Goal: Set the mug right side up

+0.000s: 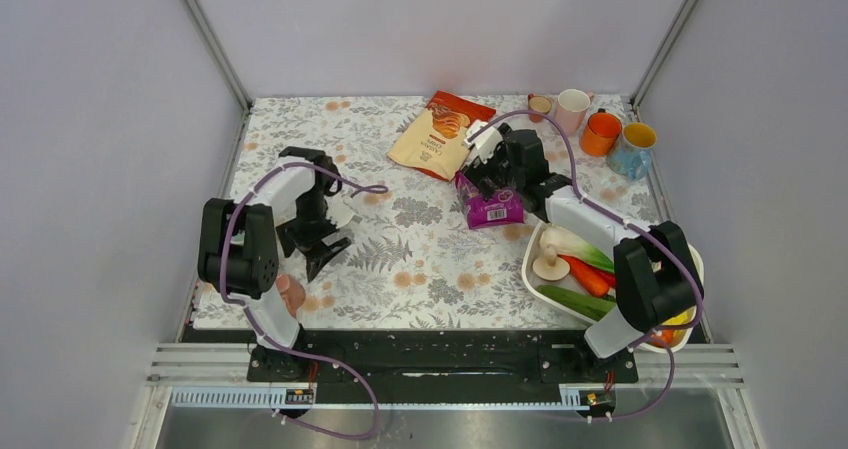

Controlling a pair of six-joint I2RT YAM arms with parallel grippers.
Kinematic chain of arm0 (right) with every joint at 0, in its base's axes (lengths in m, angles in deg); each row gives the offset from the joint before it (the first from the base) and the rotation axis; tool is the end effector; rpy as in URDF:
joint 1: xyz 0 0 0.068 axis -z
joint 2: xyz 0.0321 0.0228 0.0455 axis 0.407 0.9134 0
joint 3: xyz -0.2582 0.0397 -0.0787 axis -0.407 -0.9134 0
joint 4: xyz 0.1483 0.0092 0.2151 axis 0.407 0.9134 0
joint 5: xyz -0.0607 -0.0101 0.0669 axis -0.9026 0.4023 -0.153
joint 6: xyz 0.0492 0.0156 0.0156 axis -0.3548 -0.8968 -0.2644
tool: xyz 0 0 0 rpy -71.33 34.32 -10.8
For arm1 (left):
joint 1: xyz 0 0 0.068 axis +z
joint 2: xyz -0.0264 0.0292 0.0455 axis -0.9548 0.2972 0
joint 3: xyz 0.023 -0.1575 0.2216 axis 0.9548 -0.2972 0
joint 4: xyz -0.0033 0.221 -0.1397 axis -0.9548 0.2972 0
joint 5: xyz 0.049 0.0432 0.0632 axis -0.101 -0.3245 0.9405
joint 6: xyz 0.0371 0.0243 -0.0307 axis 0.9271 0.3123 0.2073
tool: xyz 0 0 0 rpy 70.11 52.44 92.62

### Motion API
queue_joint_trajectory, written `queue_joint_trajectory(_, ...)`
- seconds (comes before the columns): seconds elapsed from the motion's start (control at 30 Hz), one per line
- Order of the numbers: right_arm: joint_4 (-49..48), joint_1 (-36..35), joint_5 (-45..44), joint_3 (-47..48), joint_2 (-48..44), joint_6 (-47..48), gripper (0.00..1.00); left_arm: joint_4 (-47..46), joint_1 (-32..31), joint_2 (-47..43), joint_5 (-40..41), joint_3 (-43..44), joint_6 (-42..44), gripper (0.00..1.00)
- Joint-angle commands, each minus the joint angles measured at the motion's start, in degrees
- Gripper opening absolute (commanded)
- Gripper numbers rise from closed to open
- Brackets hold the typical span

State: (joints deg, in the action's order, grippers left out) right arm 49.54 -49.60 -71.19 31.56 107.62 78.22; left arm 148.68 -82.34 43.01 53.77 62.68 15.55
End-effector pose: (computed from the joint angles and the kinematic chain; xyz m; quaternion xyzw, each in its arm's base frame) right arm 0.3234 0.1570 0.2521 -0.4317 0.7339 -0.0109 0.5243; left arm 0.2713 -0.0451 0.2091 -0.3798 -0.9100 0.0257 0.1646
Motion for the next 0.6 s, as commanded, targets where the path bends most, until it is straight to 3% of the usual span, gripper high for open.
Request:
queue_joint_trajectory(0.0, -1.6, -0.6, -3.0, 3.0, 0.5, -1.6, 0.99, 2.6, -0.7, -2.8, 7.6, -3.9, -4.7, 0.99)
queue_joint_trajectory(0.37, -2.0, -1.3, -3.0, 2.8, 1.2, -0.1, 0.99, -2.3, -3.3, -2.3, 14.8, -10.2, -3.7, 0.99)
queue_joint_trajectory(0.57, -1.6, -1.4, -3.0, 3.0, 1.6, 0.3, 0.99, -3.8, -3.6, 0.3, 13.5, -12.8, -3.7, 0.99)
